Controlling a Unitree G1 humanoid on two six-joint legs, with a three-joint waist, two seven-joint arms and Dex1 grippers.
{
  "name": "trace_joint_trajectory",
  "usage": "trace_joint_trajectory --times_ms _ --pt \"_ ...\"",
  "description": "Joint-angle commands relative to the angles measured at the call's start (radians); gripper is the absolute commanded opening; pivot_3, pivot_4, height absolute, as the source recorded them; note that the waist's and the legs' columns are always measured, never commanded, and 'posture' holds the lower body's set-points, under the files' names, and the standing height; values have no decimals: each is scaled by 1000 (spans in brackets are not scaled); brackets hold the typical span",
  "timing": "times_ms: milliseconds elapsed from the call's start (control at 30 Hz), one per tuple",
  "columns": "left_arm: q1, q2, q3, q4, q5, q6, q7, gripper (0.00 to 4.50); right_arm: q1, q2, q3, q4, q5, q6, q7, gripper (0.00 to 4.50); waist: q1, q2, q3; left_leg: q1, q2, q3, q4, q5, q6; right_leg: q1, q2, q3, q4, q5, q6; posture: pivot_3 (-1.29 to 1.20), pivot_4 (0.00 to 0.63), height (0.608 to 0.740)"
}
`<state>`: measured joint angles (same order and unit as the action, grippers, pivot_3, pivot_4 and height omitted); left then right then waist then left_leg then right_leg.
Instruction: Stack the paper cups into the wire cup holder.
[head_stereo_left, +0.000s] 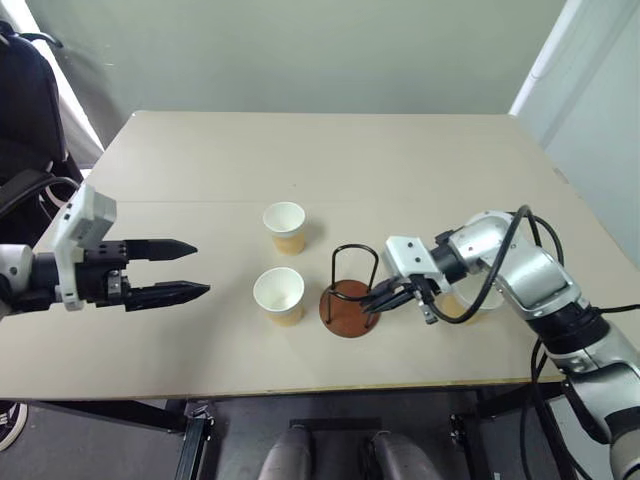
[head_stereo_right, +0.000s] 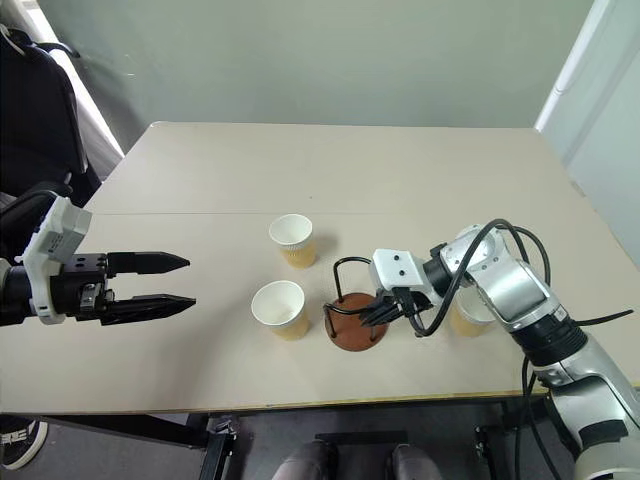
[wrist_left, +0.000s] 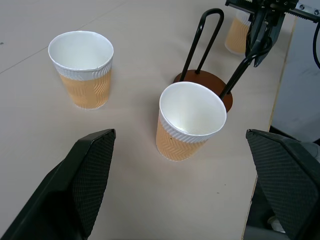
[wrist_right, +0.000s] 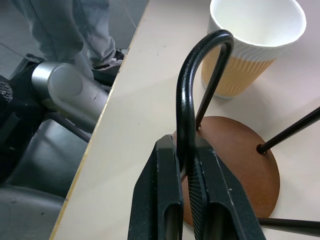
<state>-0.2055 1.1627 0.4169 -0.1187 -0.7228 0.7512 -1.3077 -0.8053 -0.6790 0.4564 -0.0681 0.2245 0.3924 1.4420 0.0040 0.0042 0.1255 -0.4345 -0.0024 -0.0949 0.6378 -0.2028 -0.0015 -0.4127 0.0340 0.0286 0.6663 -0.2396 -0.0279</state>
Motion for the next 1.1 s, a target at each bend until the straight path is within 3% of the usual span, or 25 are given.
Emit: trace_joint_trajectory --times_ms 33,167,467,733,900,1100 --pt "-4 17 38 -26 -12 1 1 4500 -9 -2 -4 4 -21 -17 14 27 0 0 0 0 0 0 0 0 0 0 0 0 0 0 0 0 150 740" --pt "-4 17 37 -22 -11 -2 1 4500 -8 -13 -6 -1 -18 -7 43 1068 0 0 0 0 0 0 0 0 0 0 0 0 0 0 0 0 150 740" --pt "-27 41 38 -9 -16 -11 -36 4500 -63 -62 -87 9 17 19 80 4348 0 0 0 0 0 0 0 0 -1 0 0 0 0 0 -1 0 150 740" --pt "-99 154 36 -29 -45 -20 -140 4500 -206 -263 -362 29 205 288 90 4433 10 -1 1 -2 0 0 -1 -1 -3 -1 0 0 -1 -1 -2 0 150 740" --pt "-150 132 -73 -109 -37 -59 -124 4500 134 -513 -439 -58 163 267 116 4433 28 -9 -3 1 0 -3 -5 -3 -5 3 0 -1 -3 -4 -4 0 150 740" --pt "-273 101 -183 -87 -16 -75 -126 4500 297 -549 -462 -141 155 292 12 4433 1 -4 1 1 0 0 -5 -1 -9 1 0 0 1 -3 -2 0 150 740"
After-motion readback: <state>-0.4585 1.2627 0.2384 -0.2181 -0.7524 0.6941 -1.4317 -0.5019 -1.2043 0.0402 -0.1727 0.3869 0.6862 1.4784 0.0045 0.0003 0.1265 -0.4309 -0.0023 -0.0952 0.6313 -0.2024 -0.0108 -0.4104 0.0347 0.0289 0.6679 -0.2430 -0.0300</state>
